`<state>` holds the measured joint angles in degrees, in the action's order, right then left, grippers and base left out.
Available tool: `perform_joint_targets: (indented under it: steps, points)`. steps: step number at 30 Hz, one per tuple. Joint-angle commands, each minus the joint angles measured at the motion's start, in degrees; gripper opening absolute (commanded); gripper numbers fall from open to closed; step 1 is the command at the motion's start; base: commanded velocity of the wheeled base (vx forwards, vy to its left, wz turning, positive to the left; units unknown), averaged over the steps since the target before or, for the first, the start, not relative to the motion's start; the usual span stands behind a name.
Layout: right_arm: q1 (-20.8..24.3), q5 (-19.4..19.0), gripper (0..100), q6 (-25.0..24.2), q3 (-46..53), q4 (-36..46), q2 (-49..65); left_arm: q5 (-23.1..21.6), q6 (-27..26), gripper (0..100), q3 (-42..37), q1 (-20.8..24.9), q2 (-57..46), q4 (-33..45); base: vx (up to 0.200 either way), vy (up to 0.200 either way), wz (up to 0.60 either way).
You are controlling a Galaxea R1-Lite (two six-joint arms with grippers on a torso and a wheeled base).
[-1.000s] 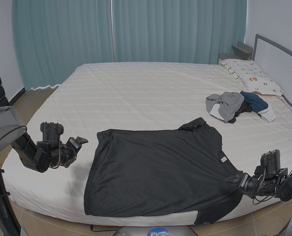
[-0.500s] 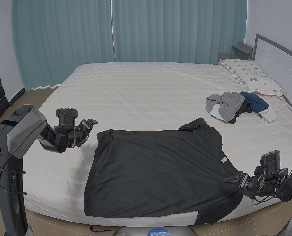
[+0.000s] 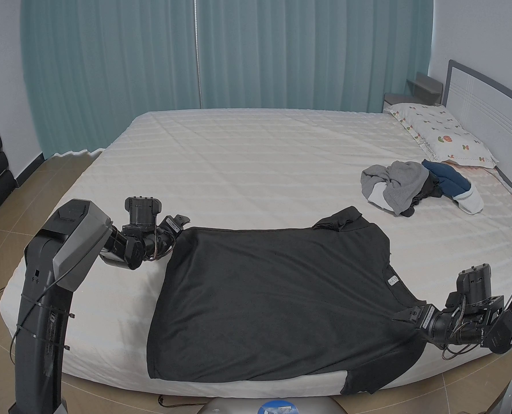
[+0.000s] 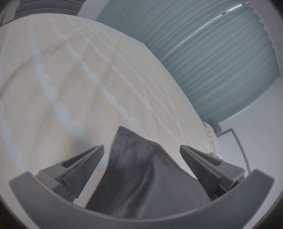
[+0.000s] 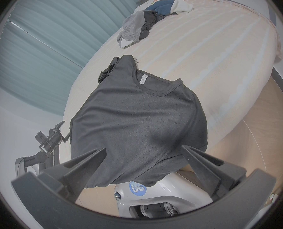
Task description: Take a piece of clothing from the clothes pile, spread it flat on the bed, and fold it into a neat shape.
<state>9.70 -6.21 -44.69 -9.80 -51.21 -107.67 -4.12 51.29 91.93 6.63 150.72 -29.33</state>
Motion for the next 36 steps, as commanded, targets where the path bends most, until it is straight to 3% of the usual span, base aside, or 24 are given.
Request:
perform_joint_targets:
  steps: [1,5,6,15,22,30,36]
  points:
    - [-0.04,-0.04,100,-0.05,0.05,-0.03,-0.17,0.17,-1.10,100,0.36,0.31,1.85,-0.29,0.000,0.000,0.00]
    - [0.05,-0.04,100,-0.05,0.22,-0.03,0.26,1.75,-1.80,100,1.67,0.40,2.47,-0.46,0.000,0.000,0.00]
    - [0.14,-0.04,100,-0.05,0.31,-0.03,0.26,2.45,-1.80,0,2.03,0.40,2.82,-0.46,0.000,0.000,0.00]
    - [-0.12,-0.12,100,-0.05,0.40,-0.03,-0.35,4.56,-1.63,0,4.31,0.31,3.96,-0.73,0.000,0.000,0.00]
    - [-0.21,-0.12,100,-0.05,0.31,-0.12,-0.26,8.60,-1.72,0,6.95,-0.04,6.69,-9.52,0.000,0.000,0.00]
    - [-0.12,-0.12,100,0.04,0.22,-0.12,-1.23,9.75,-4.44,0,7.12,-0.04,8.01,-10.57,0.000,0.000,0.00]
    - [-0.21,0.32,100,-0.66,1.63,-6.18,-1.58,14.14,-4.88,0,11.69,-0.13,10.73,-10.48,0.000,0.000,0.00]
